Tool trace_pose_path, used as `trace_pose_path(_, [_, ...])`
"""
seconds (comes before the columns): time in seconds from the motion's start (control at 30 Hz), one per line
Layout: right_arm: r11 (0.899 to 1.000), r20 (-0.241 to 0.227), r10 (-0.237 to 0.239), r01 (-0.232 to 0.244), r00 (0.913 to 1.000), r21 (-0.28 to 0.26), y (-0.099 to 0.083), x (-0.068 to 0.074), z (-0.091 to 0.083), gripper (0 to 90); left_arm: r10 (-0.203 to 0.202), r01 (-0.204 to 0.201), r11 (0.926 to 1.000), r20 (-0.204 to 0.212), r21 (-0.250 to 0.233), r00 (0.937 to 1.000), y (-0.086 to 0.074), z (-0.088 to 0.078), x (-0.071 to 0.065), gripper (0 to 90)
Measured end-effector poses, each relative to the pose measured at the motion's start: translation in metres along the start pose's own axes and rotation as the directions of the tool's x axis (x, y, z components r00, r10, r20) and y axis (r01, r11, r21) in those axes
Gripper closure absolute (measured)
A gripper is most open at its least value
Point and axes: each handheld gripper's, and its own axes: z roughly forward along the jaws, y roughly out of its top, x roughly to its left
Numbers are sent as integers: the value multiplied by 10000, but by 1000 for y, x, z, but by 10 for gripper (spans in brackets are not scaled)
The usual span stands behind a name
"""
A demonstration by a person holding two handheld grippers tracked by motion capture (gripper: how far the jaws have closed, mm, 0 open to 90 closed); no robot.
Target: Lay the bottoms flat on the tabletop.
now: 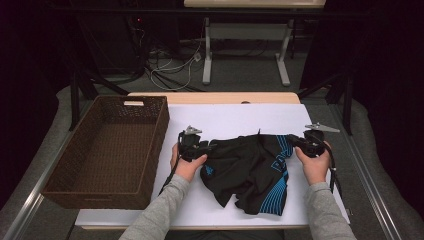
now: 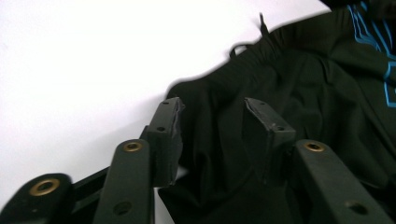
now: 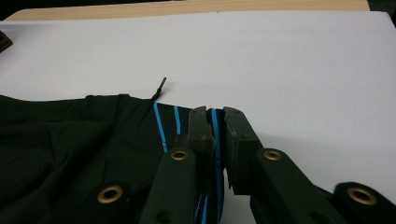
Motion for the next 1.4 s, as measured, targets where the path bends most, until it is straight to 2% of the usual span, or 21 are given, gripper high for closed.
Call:
trace_pose_path(0.1, [10000, 6, -4, 4, 10000, 14, 0, 0, 0, 824, -81, 71, 9996, -349, -282, 9994, 8, 2, 3, 513])
trace_pose_path(0.33, [10000, -86, 64, -64, 9999, 62, 0, 0, -1, 824, -455, 439, 9988, -866, -199, 9952, 14, 15, 16, 510])
trace_pose_path(0.43, [10000, -92, 63, -62, 9999, 64, 0, 0, -1, 824, -805, 806, 9967, -841, -26, 9932, 12, 20, 20, 510])
trace_pose_path(0.5, [10000, -71, 66, -66, 10000, 27, 0, 0, -1, 824, -982, 984, 9951, -678, -5, 9929, 9, 22, 20, 502])
trace_pose_path(0.6, [10000, -61, 62, -62, 10000, 14, -1, 0, -1, 824, -932, 943, 9954, -553, 163, 9941, 6, 25, 17, 480])
trace_pose_path(0.67, [10000, -58, 64, -64, 10000, -1, -1, 0, -1, 824, -799, 819, 9962, -609, 312, 9949, 3, 26, 16, 472])
trace_pose_path(0.87, [10000, -31, 63, -63, 10000, 6, -1, 0, -1, 823, -842, 904, 9924, -755, 829, 9936, -3, 30, 14, 467])
trace_pose_path(0.97, [9998, -87, 133, -132, 9999, 121, -1, -1, -2, 824, -1023, 1079, 9908, -692, 814, 9923, -6, 28, 13, 473])
trace_pose_path(1.13, [10000, -1, 65, -65, 10000, 71, -2, -2, -1, 823, -1085, 1114, 9907, -407, 785, 9933, -8, 23, 11, 478])
trace_pose_path(1.23, [10000, -24, 76, -75, 10000, 63, -2, -1, -1, 823, -1102, 1142, 9870, -410, 1128, 9931, -12, 25, 10, 479])
trace_pose_path(1.3, [9999, -18, 68, -68, 10000, 74, -2, -1, -1, 823, -1024, 1067, 9883, -445, 1086, 9938, -13, 25, 9, 489])
trace_pose_path(1.4, [10000, 19, 33, -33, 10000, 13, -2, 0, -1, 823, -1114, 1162, 9875, -495, 1064, 9925, -13, 26, 9, 516])
